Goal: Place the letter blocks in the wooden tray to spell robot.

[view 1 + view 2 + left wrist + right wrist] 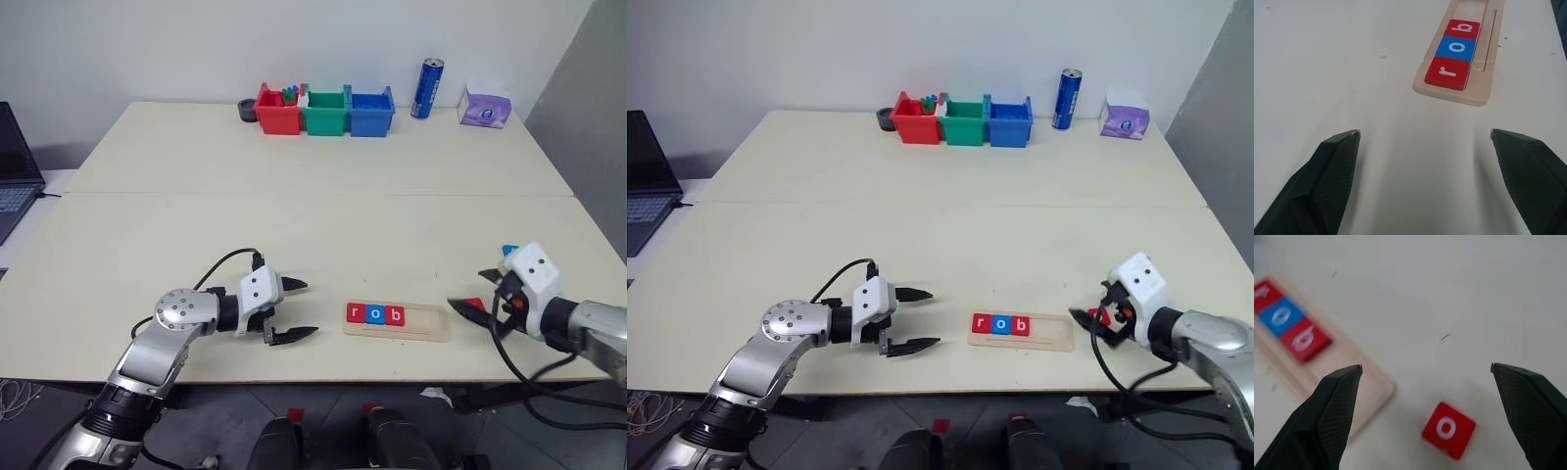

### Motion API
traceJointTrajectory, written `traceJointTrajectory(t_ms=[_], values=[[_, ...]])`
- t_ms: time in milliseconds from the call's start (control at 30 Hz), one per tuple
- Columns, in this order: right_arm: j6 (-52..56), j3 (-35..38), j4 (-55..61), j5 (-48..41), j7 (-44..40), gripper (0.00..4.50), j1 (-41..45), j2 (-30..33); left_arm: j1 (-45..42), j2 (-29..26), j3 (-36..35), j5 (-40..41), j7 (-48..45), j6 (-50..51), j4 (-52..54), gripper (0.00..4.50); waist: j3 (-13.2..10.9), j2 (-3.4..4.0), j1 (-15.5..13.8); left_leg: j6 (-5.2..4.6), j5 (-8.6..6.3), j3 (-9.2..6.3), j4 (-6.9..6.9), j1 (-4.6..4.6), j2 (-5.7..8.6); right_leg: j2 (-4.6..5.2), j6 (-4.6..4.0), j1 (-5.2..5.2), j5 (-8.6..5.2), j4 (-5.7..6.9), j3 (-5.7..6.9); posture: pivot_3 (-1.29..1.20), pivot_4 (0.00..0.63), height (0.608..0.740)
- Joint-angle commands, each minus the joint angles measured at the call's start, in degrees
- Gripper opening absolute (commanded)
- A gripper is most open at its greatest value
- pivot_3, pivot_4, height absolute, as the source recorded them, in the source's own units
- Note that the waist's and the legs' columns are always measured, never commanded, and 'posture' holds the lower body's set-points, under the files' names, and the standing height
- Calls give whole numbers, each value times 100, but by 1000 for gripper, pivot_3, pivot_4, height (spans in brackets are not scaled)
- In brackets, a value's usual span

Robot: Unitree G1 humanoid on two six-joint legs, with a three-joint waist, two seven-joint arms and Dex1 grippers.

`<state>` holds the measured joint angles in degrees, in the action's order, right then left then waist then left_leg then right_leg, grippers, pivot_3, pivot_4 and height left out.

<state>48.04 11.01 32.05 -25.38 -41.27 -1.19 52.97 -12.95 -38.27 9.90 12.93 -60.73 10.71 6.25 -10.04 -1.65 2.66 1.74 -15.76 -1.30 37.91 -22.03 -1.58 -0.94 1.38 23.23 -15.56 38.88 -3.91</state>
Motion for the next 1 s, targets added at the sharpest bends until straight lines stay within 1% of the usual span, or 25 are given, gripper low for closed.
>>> traceJointTrajectory(t_ms=[33,133,267,367,500,600,800,833,900,1000], values=[[-1094,-476,-590,508,-758,4472,79,455,-131,14,-55,-9,0,-94,63,4500,-2,-3,-14,0,0,0,2,0,0,-1,0,0,0,1,1,0,150,740],[-1892,-1015,-1348,1002,-1268,4472,415,744,-164,54,-13,-22,-5,-88,98,4500,-5,-5,-15,0,0,3,3,1,-1,-1,0,0,0,2,1,0,150,740],[-2582,-1497,-2205,1411,-1767,4472,957,819,-174,79,21,-33,-12,-60,154,4500,-8,-6,-9,0,0,5,2,5,-2,0,0,2,1,4,1,0,150,740],[-2803,-1654,-2650,1540,-2047,4472,1240,782,-200,92,31,-33,-15,-28,178,4500,-9,-6,-34,0,0,4,2,2,-4,0,0,2,1,3,1,0,150,740],[-2815,-1874,-3081,1599,-2556,4472,1546,801,-225,98,55,-32,-22,-4,210,4500,-10,-5,-56,0,0,4,2,2,-5,1,-1,2,1,3,1,0,150,740],[-2830,-2007,-3308,1677,-2751,3892,1705,755,-248,102,68,-30,-26,2,208,4500,-10,-5,-64,0,0,2,3,4,-6,1,-1,2,1,5,1,0,150,740],[-2698,-1936,-3259,1613,-2805,1735,1706,625,-254,102,83,-14,-16,22,237,4500,-9,-5,-75,0,0,-2,6,5,-6,2,-1,2,2,8,1,0,150,740],[-2697,-1885,-3206,1598,-2778,1441,1674,631,-244,96,80,-10,-18,23,243,4500,-9,-5,-75,0,0,-2,6,5,-6,2,-1,2,2,8,2,0,150,740],[-2590,-1730,-2982,1494,-2753,1446,1605,701,-221,82,76,-13,-23,17,245,4500,-9,-4,-79,0,0,-2,6,5,-6,2,-1,2,2,9,1,0,150,740],[-2187,-1406,-2285,1208,-2776,1446,1455,867,-188,56,55,-13,-34,-3,235,4500,-12,0,-83,0,0,-5,5,4,-6,3,-1,2,1,9,1,0,150,740]])
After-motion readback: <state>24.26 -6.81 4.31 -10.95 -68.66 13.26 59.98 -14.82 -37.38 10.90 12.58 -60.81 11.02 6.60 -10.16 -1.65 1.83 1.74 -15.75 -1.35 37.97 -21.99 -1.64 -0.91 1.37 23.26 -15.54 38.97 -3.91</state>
